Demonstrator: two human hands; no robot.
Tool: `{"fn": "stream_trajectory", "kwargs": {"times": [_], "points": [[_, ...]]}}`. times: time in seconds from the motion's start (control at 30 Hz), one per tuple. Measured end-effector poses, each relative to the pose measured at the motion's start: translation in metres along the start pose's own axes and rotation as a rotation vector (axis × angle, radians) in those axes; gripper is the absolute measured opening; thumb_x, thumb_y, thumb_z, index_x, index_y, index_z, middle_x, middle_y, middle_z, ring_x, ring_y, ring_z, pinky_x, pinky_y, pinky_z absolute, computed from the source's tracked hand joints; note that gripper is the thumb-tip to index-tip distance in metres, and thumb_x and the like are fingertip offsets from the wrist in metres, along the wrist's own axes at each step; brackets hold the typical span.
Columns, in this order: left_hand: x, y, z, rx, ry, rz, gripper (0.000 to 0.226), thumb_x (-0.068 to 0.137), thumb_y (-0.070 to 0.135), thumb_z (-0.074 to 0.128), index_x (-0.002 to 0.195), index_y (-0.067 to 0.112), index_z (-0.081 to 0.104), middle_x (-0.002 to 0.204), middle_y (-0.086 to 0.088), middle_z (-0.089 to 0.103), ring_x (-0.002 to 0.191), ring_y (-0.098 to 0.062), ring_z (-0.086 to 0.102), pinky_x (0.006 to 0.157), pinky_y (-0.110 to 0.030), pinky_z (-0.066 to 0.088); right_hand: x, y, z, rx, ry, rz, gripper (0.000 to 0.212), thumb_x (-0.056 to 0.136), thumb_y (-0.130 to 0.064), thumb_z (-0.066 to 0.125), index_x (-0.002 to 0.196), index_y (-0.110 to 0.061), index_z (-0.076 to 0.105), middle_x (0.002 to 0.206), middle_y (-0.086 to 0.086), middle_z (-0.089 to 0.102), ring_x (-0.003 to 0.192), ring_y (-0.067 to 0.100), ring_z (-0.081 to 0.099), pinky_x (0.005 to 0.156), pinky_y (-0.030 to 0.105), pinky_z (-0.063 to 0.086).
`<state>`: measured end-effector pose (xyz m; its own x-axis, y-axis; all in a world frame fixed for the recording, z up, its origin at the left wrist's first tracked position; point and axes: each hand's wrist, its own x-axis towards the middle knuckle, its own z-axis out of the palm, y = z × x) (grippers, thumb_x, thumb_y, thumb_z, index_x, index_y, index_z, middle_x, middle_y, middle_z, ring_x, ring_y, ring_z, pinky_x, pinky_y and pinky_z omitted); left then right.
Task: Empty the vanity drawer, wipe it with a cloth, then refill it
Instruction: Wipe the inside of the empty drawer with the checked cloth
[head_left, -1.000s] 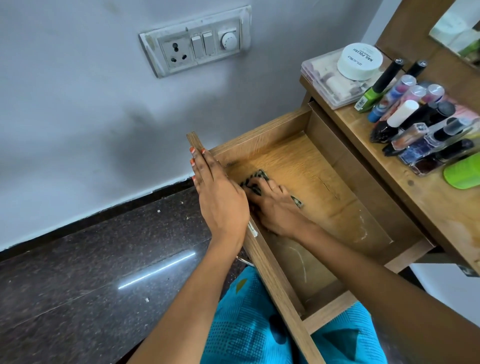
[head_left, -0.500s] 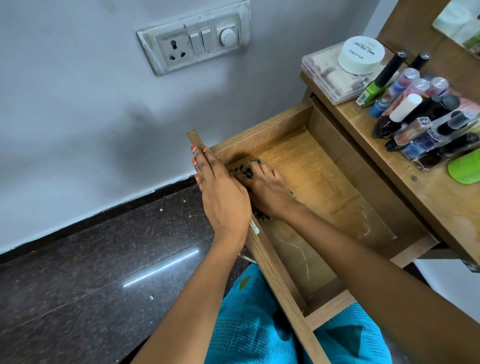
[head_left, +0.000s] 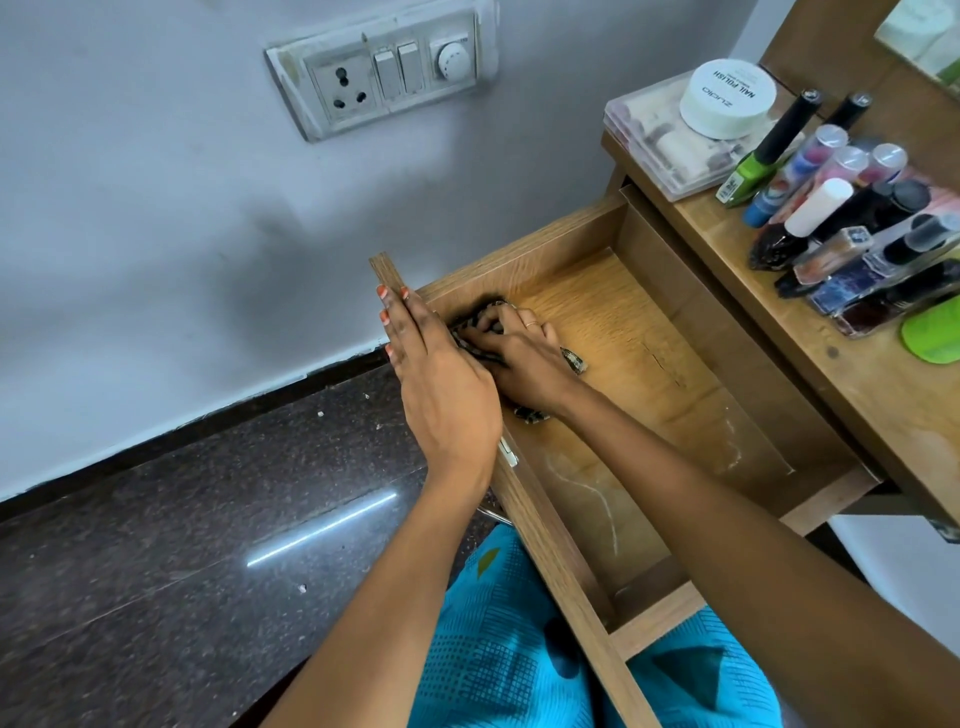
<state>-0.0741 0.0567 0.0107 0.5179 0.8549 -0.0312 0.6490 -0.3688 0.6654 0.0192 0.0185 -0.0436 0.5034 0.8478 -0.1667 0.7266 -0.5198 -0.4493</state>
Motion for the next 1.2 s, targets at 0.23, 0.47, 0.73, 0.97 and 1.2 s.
{"fn": "stream_trajectory", "kwargs": {"times": [0.23, 0.47, 0.73, 0.97, 1.2], "points": [[0.001, 0.001, 0.000, 0.003, -0.003, -0.003, 0.051, 0.099, 0.012, 0.025, 0.146, 0.008, 0.007, 0.156, -0.006, -0.004, 0.145, -0.020, 0.000, 0.119, -0.037, 0.014, 0.007, -0.010, 0.011, -0.049, 0.126, 0.061, 0.033, 0.095, -0.032, 0.045, 0.127, -0.034, 0.049, 0.125, 0.000, 0.040, 0.117, 0.021, 0.033, 0.089, 0.035, 0.025], [0.000, -0.002, 0.000, 0.033, 0.009, 0.023, 0.054, 0.096, 0.007, 0.026, 0.146, 0.007, 0.007, 0.156, -0.008, -0.003, 0.145, -0.022, 0.001, 0.119, -0.035, 0.012, -0.025, 0.008, -0.007, 0.035, -0.063, -0.092, 0.026, 0.087, -0.018, 0.057, 0.110, -0.023, 0.067, 0.119, 0.007, 0.045, 0.117, 0.024, 0.036, 0.096, 0.038, 0.035], [0.000, -0.003, -0.001, 0.054, 0.014, 0.040, 0.054, 0.095, 0.004, 0.026, 0.145, 0.002, 0.006, 0.156, -0.013, -0.003, 0.145, -0.023, 0.000, 0.116, -0.026, 0.003, -0.109, 0.032, -0.008, 0.101, -0.210, -0.177, 0.021, 0.073, 0.002, 0.067, 0.093, -0.006, 0.072, 0.099, 0.011, 0.057, 0.099, 0.022, 0.054, 0.087, 0.026, 0.043], [0.002, -0.002, 0.000, 0.060, 0.028, 0.041, 0.053, 0.096, 0.005, 0.026, 0.145, 0.002, 0.007, 0.155, -0.014, -0.002, 0.145, -0.025, 0.002, 0.116, -0.028, 0.005, -0.095, 0.029, -0.008, 0.185, -0.195, -0.122, 0.025, 0.074, -0.002, 0.070, 0.098, -0.003, 0.071, 0.102, 0.013, 0.061, 0.101, 0.020, 0.055, 0.088, 0.021, 0.039], [0.002, -0.001, 0.001, 0.084, 0.034, 0.034, 0.052, 0.097, 0.008, 0.026, 0.145, 0.002, 0.009, 0.156, -0.014, 0.000, 0.144, -0.025, 0.004, 0.116, -0.029, 0.006, -0.029, 0.022, -0.002, 0.150, -0.062, -0.091, 0.026, 0.078, -0.010, 0.068, 0.102, -0.002, 0.067, 0.110, 0.015, 0.057, 0.106, 0.026, 0.054, 0.087, 0.023, 0.040]]}}
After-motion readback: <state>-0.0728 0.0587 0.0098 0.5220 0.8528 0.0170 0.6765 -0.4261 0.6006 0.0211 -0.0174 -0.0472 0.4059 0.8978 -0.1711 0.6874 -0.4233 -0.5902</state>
